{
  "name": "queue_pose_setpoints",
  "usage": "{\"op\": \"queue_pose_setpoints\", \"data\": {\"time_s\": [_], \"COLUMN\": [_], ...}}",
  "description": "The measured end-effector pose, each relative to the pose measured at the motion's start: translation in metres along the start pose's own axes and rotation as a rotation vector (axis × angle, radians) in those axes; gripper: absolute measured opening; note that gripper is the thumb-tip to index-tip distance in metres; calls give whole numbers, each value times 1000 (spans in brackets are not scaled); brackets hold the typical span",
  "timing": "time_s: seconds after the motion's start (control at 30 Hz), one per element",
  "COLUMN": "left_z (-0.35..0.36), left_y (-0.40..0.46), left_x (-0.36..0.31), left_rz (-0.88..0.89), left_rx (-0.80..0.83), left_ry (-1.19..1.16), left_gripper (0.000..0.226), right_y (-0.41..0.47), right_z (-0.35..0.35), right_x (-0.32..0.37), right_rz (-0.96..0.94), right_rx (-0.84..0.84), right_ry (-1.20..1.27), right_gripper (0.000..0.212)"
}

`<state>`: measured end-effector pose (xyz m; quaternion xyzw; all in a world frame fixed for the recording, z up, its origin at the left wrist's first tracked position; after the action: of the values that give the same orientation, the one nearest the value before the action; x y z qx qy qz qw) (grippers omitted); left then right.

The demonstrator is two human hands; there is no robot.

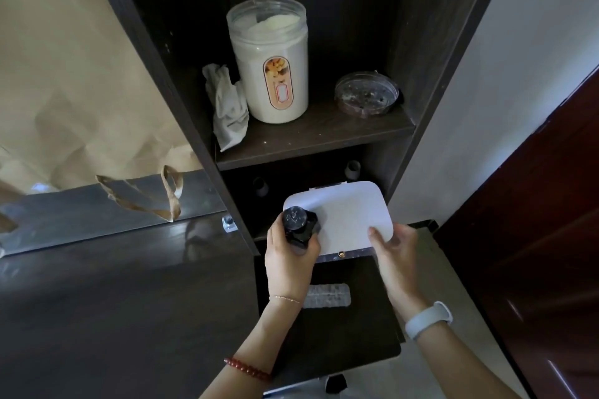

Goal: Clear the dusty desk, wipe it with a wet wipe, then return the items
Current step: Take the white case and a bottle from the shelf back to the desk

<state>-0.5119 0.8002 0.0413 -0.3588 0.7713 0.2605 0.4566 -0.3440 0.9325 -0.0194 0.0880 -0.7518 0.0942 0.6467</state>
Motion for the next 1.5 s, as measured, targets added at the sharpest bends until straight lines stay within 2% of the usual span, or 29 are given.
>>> {"op": "queue_pose_setpoints", "data": {"time_s": [0.07,0.27,0.47,0.63,0.77,0.87,1.07,1.3,1.5], "left_z": [-2,-21,-66,-143,-229,-297,-418,-475,-475], "left_y": [-16,-63,-95,-110,-131,-152,-182,-149,-74], "left_x": [2,22,53,87,134,169,225,260,281], "left_rz": [27,7,-175,-246,-302,-341,-401,-406,-370], "left_rx": [-1,-72,-152,-280,-403,-476,-600,-578,-433], "left_ry": [9,27,40,-1,-25,-27,-34,22,34], "left_gripper": [58,57,56,52,49,44,43,52,54], "right_y": [-16,-64,-110,-156,-211,-258,-349,-369,-331], "right_z": [-5,-5,24,90,169,227,331,397,435], "right_x": [2,-4,-12,7,22,27,34,34,20], "right_rz": [5,24,62,49,37,32,61,69,64], "right_rx": [17,155,207,340,483,521,653,666,534], "right_ry": [47,95,80,108,89,41,-8,-72,-176], "right_gripper": [44,48,56,43,41,31,31,26,24]}}
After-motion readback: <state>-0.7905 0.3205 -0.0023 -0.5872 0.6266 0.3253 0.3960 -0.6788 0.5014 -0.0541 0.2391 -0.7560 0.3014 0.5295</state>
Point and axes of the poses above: each hand's wrist, its own y-axis towards the middle knuckle, its own z-axis out of the palm, x = y × z, the point moved 7 cm from there along y, towards the middle knuckle, and after that the axes turned 2 degrees about x, right-handed, at the moved point
